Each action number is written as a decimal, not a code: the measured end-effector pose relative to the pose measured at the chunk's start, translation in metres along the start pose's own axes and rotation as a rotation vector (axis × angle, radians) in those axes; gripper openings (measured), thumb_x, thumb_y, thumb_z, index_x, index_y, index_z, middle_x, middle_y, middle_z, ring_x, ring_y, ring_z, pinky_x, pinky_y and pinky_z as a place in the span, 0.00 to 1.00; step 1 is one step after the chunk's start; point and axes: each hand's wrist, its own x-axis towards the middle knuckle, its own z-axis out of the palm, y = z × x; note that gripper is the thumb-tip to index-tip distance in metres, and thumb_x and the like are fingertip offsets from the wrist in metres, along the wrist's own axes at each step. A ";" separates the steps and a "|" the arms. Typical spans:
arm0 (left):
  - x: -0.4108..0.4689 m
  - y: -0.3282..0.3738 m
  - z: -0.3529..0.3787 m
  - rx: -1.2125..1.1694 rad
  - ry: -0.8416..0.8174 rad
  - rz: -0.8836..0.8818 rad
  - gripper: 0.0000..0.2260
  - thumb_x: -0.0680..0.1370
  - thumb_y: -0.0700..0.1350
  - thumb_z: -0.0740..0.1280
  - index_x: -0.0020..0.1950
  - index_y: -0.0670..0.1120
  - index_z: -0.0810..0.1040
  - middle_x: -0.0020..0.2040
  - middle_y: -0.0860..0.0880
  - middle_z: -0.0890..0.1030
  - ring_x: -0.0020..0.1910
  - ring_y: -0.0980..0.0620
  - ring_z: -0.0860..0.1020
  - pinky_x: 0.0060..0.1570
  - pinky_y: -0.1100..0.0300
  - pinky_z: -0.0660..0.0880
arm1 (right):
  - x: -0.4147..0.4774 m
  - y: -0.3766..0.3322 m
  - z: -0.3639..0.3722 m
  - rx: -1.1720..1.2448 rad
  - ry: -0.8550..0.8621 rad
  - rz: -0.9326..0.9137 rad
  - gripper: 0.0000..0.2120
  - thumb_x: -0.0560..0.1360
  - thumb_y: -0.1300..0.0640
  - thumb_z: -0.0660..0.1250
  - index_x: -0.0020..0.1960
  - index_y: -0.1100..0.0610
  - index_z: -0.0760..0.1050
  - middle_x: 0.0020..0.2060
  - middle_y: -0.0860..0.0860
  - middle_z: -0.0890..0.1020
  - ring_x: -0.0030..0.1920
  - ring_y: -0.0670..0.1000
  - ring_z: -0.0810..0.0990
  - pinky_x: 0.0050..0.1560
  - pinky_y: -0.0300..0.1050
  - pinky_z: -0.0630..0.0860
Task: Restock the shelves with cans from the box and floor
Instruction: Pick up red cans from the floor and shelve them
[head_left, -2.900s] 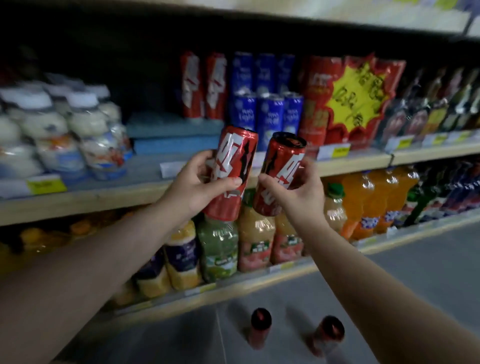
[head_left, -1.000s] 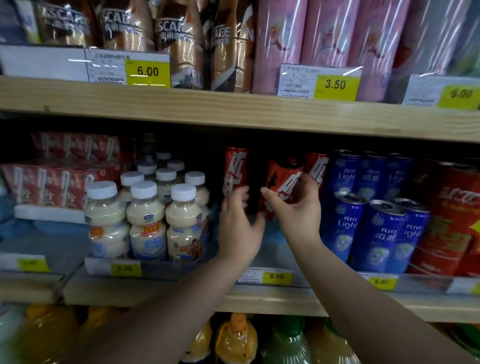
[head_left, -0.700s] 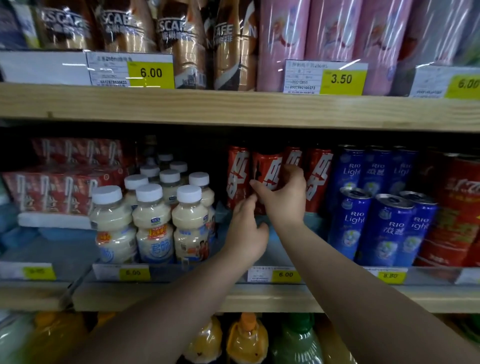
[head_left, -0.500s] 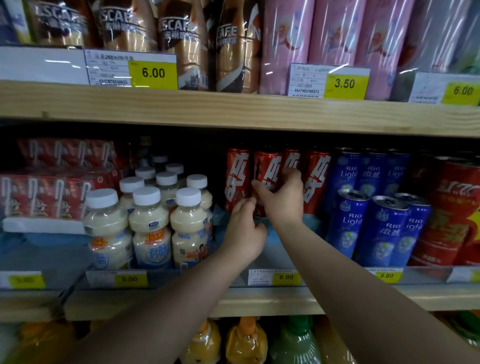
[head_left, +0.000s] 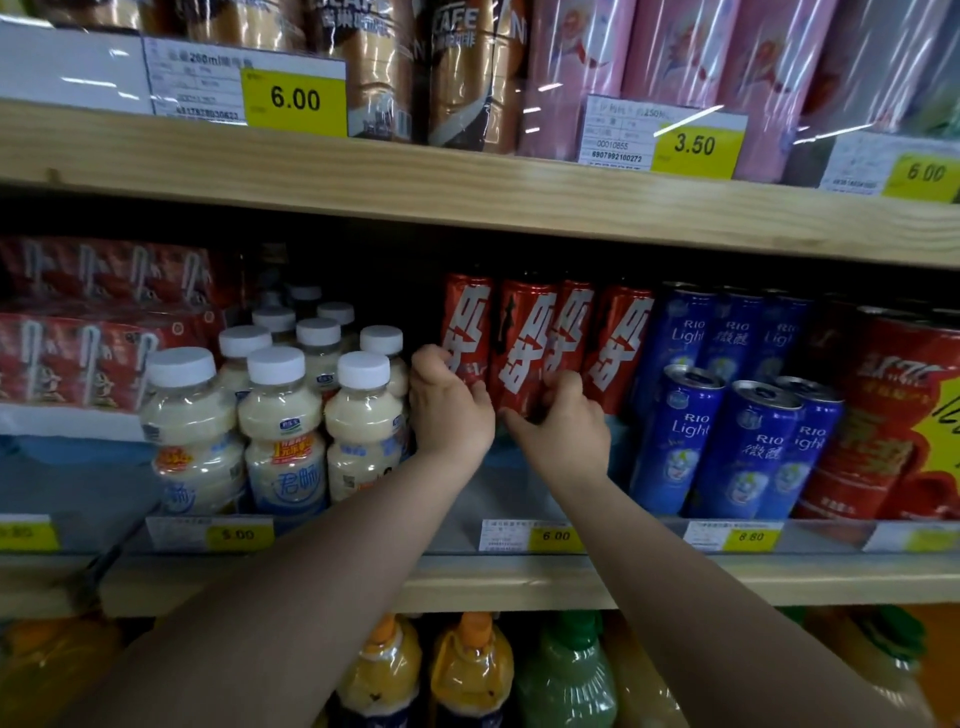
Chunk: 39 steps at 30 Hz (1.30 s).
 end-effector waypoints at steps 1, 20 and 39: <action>0.001 -0.001 0.001 0.023 0.004 -0.001 0.21 0.75 0.41 0.66 0.64 0.39 0.61 0.63 0.39 0.69 0.61 0.42 0.72 0.56 0.54 0.70 | 0.000 0.000 0.000 -0.026 0.013 -0.001 0.25 0.69 0.44 0.71 0.58 0.54 0.66 0.53 0.53 0.81 0.56 0.58 0.76 0.56 0.56 0.73; -0.006 -0.006 -0.002 0.063 -0.016 0.013 0.20 0.76 0.42 0.66 0.64 0.39 0.64 0.65 0.39 0.69 0.63 0.41 0.71 0.58 0.54 0.69 | 0.009 -0.006 0.015 -0.104 0.038 0.021 0.25 0.71 0.41 0.69 0.60 0.55 0.68 0.58 0.54 0.77 0.60 0.57 0.72 0.60 0.52 0.66; -0.209 -0.039 0.029 -0.581 -0.256 0.370 0.13 0.73 0.35 0.58 0.56 0.43 0.70 0.50 0.48 0.72 0.46 0.46 0.74 0.50 0.59 0.72 | -0.156 0.121 -0.035 -0.090 0.529 -0.142 0.09 0.69 0.59 0.63 0.48 0.53 0.66 0.43 0.49 0.71 0.45 0.51 0.69 0.47 0.42 0.64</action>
